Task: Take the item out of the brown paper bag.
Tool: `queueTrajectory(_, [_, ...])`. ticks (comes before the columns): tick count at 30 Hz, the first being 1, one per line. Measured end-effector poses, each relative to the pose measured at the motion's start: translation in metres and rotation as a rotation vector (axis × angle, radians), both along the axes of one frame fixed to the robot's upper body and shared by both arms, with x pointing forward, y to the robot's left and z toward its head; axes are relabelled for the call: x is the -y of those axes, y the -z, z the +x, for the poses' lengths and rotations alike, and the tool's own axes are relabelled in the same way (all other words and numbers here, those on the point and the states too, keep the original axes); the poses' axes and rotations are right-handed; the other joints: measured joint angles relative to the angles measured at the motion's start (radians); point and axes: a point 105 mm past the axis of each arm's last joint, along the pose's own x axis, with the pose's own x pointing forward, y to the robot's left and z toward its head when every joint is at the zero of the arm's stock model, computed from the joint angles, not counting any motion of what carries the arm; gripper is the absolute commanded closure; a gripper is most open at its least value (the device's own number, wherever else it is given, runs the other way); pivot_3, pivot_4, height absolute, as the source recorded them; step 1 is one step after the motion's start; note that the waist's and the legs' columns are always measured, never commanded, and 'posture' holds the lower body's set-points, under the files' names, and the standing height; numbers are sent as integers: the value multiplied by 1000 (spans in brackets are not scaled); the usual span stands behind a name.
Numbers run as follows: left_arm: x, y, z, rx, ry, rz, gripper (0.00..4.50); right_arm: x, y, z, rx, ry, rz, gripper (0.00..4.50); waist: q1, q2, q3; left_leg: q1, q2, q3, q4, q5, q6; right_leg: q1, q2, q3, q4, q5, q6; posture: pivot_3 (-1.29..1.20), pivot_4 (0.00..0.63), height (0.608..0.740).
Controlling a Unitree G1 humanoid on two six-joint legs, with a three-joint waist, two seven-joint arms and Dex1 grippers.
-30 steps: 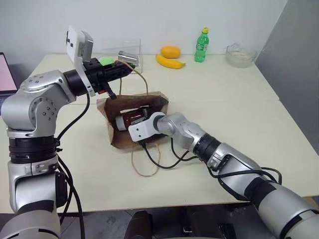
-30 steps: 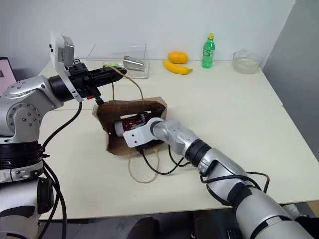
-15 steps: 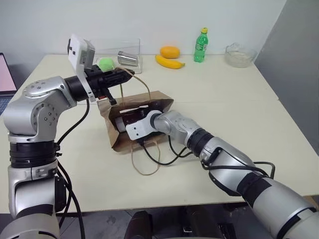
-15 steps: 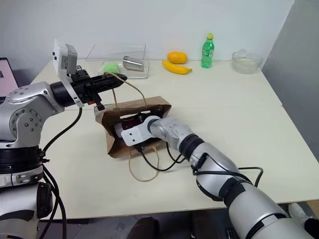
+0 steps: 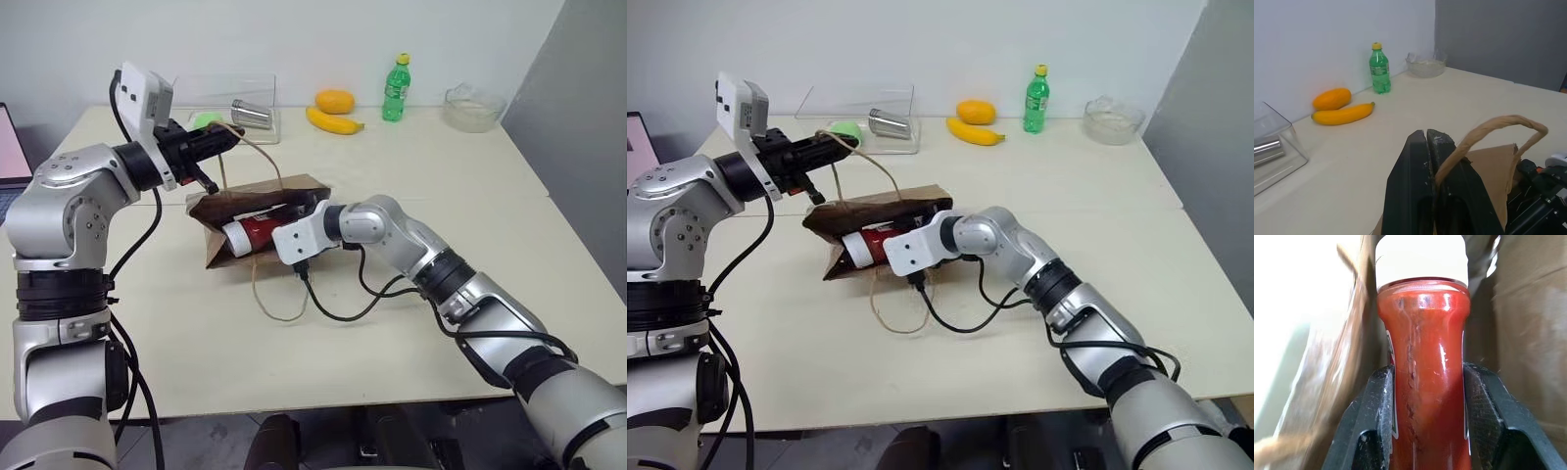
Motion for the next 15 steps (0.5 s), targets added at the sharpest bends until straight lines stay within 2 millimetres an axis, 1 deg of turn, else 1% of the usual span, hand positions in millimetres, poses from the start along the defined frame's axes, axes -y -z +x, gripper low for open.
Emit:
queueTrajectory(3, [0,0,0,3,0,4,4500,-1,3,-6,-33,-22,17,2769,0,0,0,0,0,0,0,0,0,0,0,0,0,0,0,0,150,740])
queueTrajectory(6, [-3,1,3,4,-12,3,4500,0,-3,-18,-144,-63,98,2773,0,0,0,-1,0,0,0,0,0,0,0,0,0,0,-1,0,150,740])
queueTrajectory(8, [-5,3,5,-4,-25,3,4500,3,-17,-24,-206,-91,158,2775,1,0,0,-1,0,0,0,0,0,0,-1,0,0,1,-1,0,150,740])
queueTrajectory(12, [-8,4,7,-2,-39,5,4500,18,-56,-33,-325,-145,314,2777,1,0,0,-1,0,-1,0,0,0,0,-2,-1,0,0,0,0,150,740])
queueTrajectory(15, [-9,2,9,7,-50,8,4500,28,-70,-41,-438,-182,414,2777,2,0,1,0,0,-1,0,0,0,1,-2,-1,0,0,0,0,150,740])
